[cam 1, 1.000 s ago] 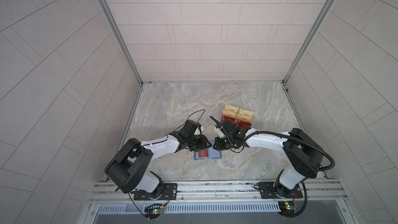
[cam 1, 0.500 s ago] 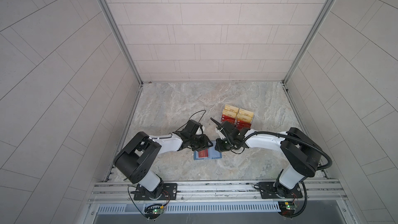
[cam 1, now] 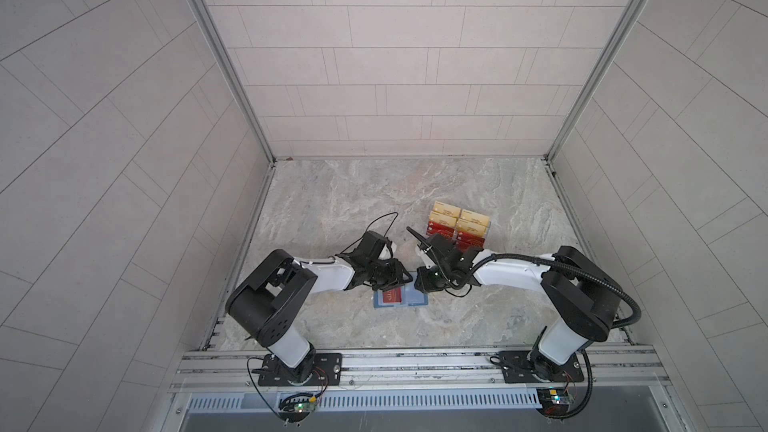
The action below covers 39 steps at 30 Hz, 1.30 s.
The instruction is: Put the credit cards into the card holder
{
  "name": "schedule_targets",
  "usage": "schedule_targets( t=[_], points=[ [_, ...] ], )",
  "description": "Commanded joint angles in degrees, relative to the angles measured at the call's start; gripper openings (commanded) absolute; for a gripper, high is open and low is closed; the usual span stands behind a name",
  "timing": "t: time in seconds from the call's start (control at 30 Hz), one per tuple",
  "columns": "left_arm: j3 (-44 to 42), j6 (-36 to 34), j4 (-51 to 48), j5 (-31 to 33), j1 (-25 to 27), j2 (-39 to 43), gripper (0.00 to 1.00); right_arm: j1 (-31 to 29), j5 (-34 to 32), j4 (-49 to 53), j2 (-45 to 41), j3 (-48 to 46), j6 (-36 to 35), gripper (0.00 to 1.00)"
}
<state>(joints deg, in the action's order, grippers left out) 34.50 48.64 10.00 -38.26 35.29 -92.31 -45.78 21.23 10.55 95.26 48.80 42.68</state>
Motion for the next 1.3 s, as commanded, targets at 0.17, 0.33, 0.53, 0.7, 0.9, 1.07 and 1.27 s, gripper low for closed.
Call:
schedule_targets(
  t=[0.17,0.33,0.53,0.7,0.9,1.07,1.27],
  points=[
    [-1.17,0.92,3.81,-2.29,0.32,-1.7,0.34,0.16,-2.2,1.79,1.12,-1.6,0.72,0.2],
    [-1.85,1.97,6.43,-3.14,0.31,-2.73,0.33,0.16,-2.07,1.54,1.5,-1.56,0.84,0.2],
    [-3.13,1.85,6.13,-2.31,0.22,-2.04,0.33,0.16,-2.29,2.15,0.96,-1.09,0.67,0.2],
    [-4.74,3.13,8.12,-2.7,0.22,-1.58,0.32,0.16,-2.22,2.07,1.39,-0.91,0.65,0.2],
    [-6.77,4.06,10.39,-2.9,0.22,-1.81,0.29,0.16,-2.31,1.78,1.5,-0.82,0.8,0.19],
    [-6.82,4.53,11.11,-2.29,0.22,-1.99,0.22,0.16,-2.43,1.58,1.31,-1.15,1.0,0.19],
    [-6.11,4.08,10.53,-2.16,0.23,-2.18,0.11,0.13,-3.05,1.67,-0.49,-0.96,1.01,0.19]
  ],
)
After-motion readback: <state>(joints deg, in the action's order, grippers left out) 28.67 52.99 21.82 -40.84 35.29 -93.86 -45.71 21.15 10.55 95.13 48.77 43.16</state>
